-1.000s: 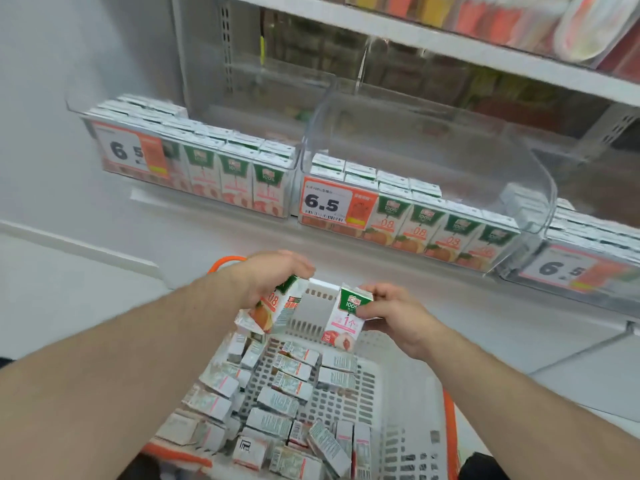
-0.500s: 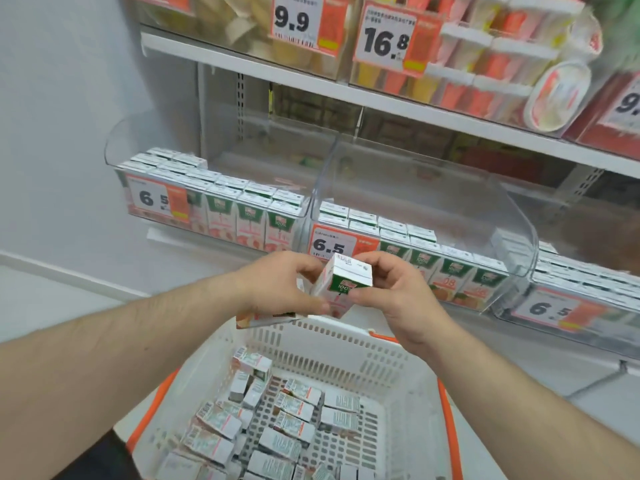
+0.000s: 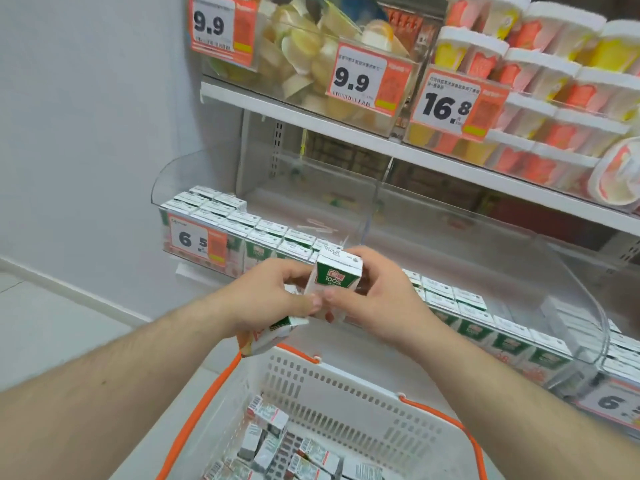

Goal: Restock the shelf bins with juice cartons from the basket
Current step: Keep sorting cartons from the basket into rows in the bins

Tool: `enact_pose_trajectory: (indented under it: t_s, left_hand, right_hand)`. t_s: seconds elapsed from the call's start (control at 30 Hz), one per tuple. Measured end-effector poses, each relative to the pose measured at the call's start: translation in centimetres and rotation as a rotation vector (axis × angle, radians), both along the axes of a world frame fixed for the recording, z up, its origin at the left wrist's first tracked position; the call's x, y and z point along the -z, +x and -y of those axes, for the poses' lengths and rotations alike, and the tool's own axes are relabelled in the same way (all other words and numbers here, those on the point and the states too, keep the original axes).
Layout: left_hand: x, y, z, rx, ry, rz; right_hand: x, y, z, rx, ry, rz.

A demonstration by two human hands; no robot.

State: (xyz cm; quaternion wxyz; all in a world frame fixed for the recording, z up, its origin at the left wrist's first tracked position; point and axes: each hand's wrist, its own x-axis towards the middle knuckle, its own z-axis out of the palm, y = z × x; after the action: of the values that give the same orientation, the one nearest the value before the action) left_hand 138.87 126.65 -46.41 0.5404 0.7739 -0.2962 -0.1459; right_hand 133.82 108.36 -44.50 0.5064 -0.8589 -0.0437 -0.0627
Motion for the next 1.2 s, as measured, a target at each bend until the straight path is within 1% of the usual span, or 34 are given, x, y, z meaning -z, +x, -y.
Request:
enact_pose_trajectory:
  t_s: [0.07, 0.2, 0.3, 0.37, 0.5, 0.6, 0.67, 0.73, 0.8, 0.83, 0.9, 1.03, 1.1, 1.2]
  left_hand:
    - [-0.4, 0.8, -0.9, -0.084, -0.059, -0.037]
    - [-0.4, 3.3, -2.8, -0.379, -0.221, -0.206]
    - [0.5, 4.8, -3.7, -0.587, -0.215, -0.354]
    - [0.9, 5.2, -3.8, -0.659, -0.198, -0.439]
    - [1.3, 5.8, -3.8, -0.714, -0.214, -0.575]
    - [1.6, 6.4, -3.6, -0.736, -0.24, -0.596]
    - [1.9, 6.6, -3.5, -0.748, -0.252, -0.601]
    - [2.0, 6.7, -3.5, -0.753, -0.278, -0.607]
    - [2.1, 6.8, -3.5, -0.752, -0.301, -0.61]
    - [2.1, 6.8, -3.5, -0.75, -0.308, -0.61]
    - [2.2, 6.9, -3.4, -0.751, -0.314, -0.611]
    - [2.3, 6.9, -3.4, -0.755, -0.323, -0.623]
    - [2.3, 6.9, -3.3, -0.752, -0.327, -0.626]
    - [2.3, 6.9, -3.2, -0.75, -0.331, -0.633]
  right_hand:
    - [-1.5, 2.3, -1.2, 0.014, -0.036, 0.018]
    - [-4.0, 7.6, -3.0, 0.092, 0.161, -0.055]
    - [-4.6, 12.5, -4.1, 0.118, 0.203, -0.116]
    - [-4.2, 15.7, -4.6, 0.135, 0.172, -0.167]
    - [-2.7, 20.5, -5.6, 0.164, 0.095, -0.249]
    - [-1.7, 22.9, -6.2, 0.145, 0.033, -0.259]
    - [-0.9, 24.1, -6.3, 0.131, -0.051, -0.274]
    - [-0.1, 24.7, -6.4, 0.088, -0.153, -0.338]
    - [0.4, 24.9, -6.6, 0.031, -0.199, -0.427]
    - [0.7, 25.0, -6.7, 0.014, -0.192, -0.466]
    - [0.9, 25.1, -6.7, -0.026, -0.113, -0.556]
    - [1.1, 25.1, -6.6, -0.148, 0.159, -0.738]
    - [1.1, 25.1, -6.7, -0.151, 0.245, -0.77]
    - [1.5, 25.3, -6.3, -0.106, 0.255, -0.773]
